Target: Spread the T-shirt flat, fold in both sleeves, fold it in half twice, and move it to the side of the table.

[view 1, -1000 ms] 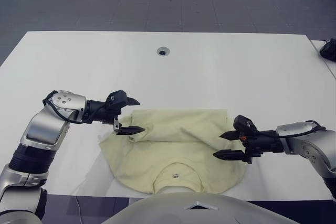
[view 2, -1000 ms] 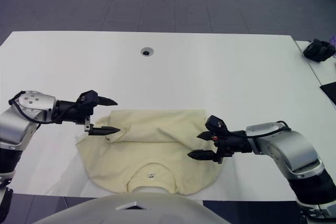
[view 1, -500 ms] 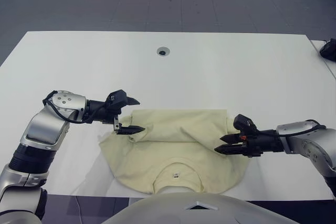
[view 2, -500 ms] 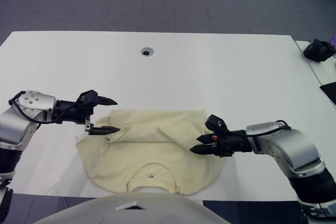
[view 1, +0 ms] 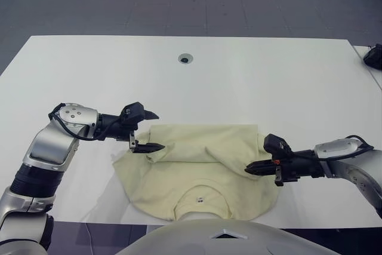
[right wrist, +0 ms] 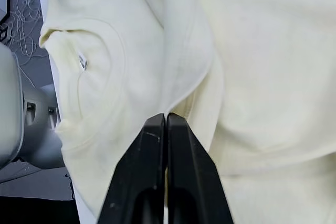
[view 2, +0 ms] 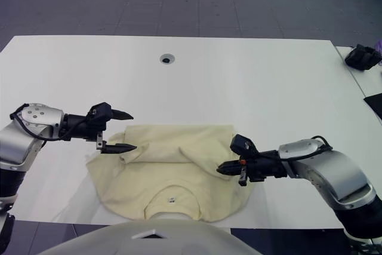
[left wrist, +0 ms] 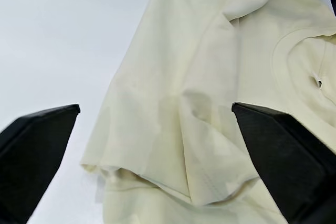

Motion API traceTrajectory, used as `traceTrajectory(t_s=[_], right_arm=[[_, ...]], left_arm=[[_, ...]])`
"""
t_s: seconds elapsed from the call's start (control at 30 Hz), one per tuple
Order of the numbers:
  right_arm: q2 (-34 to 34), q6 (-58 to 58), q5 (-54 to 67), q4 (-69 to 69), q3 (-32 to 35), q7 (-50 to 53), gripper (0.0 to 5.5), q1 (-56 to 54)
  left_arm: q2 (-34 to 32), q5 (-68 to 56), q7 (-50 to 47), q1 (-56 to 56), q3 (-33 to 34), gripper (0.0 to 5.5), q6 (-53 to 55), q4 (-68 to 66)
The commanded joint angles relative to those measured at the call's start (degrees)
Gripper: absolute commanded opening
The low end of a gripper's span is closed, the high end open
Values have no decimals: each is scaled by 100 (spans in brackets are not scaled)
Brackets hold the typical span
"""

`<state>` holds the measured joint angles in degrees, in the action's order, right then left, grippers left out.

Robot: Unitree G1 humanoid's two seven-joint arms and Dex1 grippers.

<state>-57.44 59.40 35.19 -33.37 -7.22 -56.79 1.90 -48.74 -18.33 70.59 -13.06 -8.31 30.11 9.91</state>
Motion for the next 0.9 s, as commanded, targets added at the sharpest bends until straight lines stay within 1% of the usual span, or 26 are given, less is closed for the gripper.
traceTrajectory(t_s=[0.03, 0.2, 0.37, 0.47, 0.7, 0.9], right_arm=[[-268, -340, -284, -252, -279, -11, 1, 216], [-560, -846, -797, -358, -671, -58, 1, 472], [-623, -1055, -952, -377, -762, -116, 1, 574], [-636, -1095, -925, -426, -773, -187, 1, 641], [-571, -1088, -853, -476, -640, -170, 1, 644], [-570, -1068, -840, -472, -619, -169, 1, 589]], left_arm=[[-62, -49, -39, -31, 87, 540, 40, -20], [-49, -150, -60, -136, 210, 540, 119, -40], [-53, -169, -102, -267, 239, 540, 183, -152], [-96, 66, -165, -254, 80, 540, 76, -274], [-7, 937, -516, -43, -578, 540, -426, -392], [-117, 1088, -413, 70, -668, 540, -568, -345]])
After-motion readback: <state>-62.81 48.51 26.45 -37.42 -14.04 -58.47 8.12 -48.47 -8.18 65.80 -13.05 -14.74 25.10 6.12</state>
